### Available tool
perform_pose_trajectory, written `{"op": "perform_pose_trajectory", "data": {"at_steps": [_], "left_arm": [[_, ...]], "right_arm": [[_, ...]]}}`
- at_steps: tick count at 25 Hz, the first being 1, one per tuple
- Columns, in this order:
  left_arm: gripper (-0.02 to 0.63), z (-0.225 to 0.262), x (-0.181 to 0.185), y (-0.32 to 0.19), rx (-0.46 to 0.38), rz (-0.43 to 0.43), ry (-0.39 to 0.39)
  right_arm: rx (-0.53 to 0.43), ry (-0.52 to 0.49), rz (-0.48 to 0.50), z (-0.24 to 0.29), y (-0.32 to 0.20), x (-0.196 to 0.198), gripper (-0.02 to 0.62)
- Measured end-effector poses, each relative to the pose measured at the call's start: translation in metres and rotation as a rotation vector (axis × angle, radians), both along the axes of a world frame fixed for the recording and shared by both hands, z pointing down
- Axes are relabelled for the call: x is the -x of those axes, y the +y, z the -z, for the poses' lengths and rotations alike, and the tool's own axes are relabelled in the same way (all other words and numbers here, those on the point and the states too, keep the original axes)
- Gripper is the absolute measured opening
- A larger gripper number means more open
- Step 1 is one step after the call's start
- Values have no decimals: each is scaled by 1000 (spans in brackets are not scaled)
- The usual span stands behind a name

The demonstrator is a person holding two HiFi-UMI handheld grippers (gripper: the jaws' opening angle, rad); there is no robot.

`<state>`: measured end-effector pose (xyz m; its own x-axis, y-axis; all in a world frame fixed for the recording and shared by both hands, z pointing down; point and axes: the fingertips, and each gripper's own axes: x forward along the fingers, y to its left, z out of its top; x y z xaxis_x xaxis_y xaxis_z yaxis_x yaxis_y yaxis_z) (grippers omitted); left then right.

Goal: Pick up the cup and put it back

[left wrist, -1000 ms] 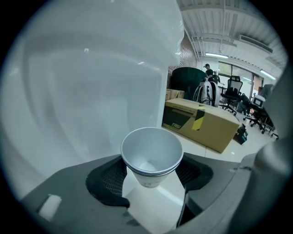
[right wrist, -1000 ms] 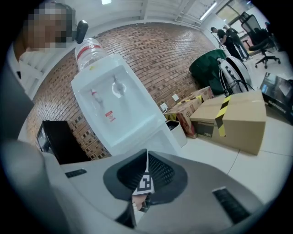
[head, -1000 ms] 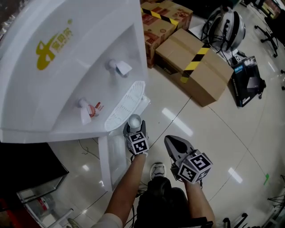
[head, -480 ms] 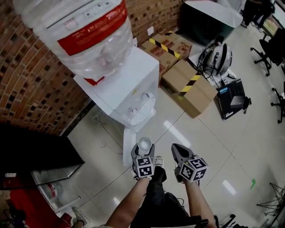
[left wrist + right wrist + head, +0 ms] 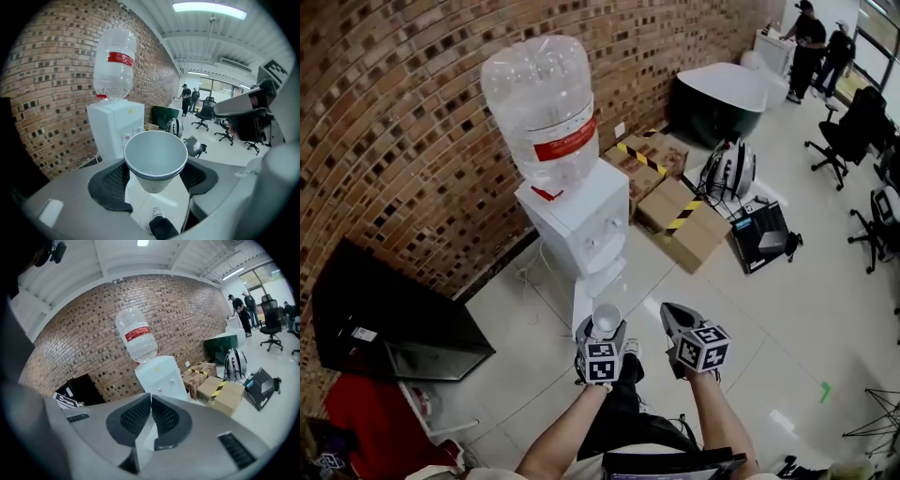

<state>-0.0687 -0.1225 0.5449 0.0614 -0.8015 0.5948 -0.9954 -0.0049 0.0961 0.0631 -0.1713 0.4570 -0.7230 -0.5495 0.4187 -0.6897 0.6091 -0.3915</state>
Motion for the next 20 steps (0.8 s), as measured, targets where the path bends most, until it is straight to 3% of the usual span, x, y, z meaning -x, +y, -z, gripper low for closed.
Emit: {"op": "perform_pose_trajectory", "data": {"at_steps": [7,13,20], "left_arm": [[339,62,3,57,-67,15,6],[339,100,0,91,-102,-47,16],[339,124,27,127,-121,-129,7]], "right_arm": [[-25,21,21,44,63,-7,17],[-45,25,10,66,111,-7,17],[-33,66,-42,67,168,14,17]]}}
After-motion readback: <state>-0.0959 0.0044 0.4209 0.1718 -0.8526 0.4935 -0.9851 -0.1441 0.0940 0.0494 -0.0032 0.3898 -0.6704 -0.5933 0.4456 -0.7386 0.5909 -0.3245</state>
